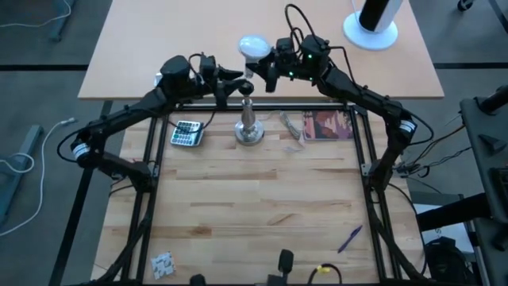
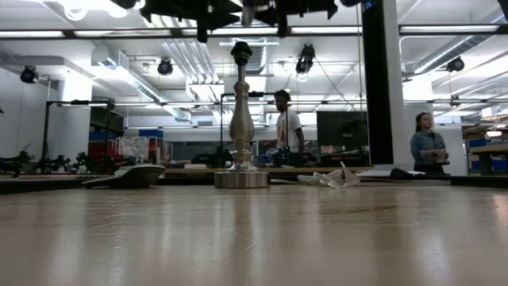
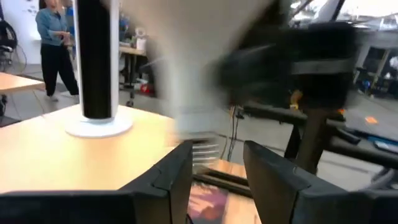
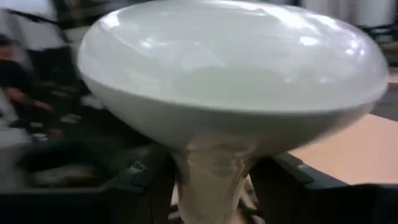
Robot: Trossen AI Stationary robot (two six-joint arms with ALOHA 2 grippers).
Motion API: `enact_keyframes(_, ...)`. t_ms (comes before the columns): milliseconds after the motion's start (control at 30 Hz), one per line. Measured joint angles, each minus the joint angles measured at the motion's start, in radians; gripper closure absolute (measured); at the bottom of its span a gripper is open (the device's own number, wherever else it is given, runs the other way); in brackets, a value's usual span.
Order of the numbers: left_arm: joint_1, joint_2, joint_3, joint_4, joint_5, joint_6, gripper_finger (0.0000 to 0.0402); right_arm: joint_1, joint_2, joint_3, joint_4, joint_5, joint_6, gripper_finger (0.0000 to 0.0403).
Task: Screw lightbulb
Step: Insert the lightbulb into the table lamp
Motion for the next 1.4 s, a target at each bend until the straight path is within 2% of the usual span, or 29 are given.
enact_keyframes(133,0.015,-0.037,0.000,-0.066,-0.005,0.051,0.0262,-0.009,0.011,-0.012,0.022,0.027,-0.010,0.0236)
enact_keyframes(333,0.023,-0.077,-0.001,-0.071,-0.114,0.092,0.0258,-0.008,0.007,-0.034,0.025,0.032,-0.082,0.0236)
enact_keyframes(533,0.038,-0.081,-0.001,-0.077,-0.277,0.098,0.0275,0.007,0.005,-0.045,0.027,0.015,-0.102,0.0236)
enact_keyframes(767,0.053,-0.064,-0.001,-0.077,-0.302,0.096,0.0296,0.014,0.006,-0.053,0.017,0.010,-0.117,0.0236)
enact_keyframes(833,0.055,-0.063,-0.001,-0.077,-0.342,0.087,0.0302,0.019,0.006,-0.056,0.012,0.008,-0.129,0.0236)
enact_keyframes(900,0.055,-0.063,-0.001,-0.076,-0.435,0.064,0.0309,0.024,0.007,-0.057,0.010,0.008,-0.137,0.0236)
enact_keyframes(1033,0.060,-0.063,-0.002,-0.078,-0.720,-0.055,0.0321,0.027,0.007,-0.057,0.013,0.004,-0.151,0.0236)
enact_keyframes(1100,0.070,-0.065,-0.003,-0.077,-0.797,-0.108,0.0327,0.026,0.007,-0.057,0.007,-0.003,-0.152,0.0236)
enact_keyframes(1400,0.085,-0.067,-0.003,-0.076,-0.783,-0.133,0.0342,0.027,0.007,-0.057,-0.017,-0.010,-0.181,0.0236)
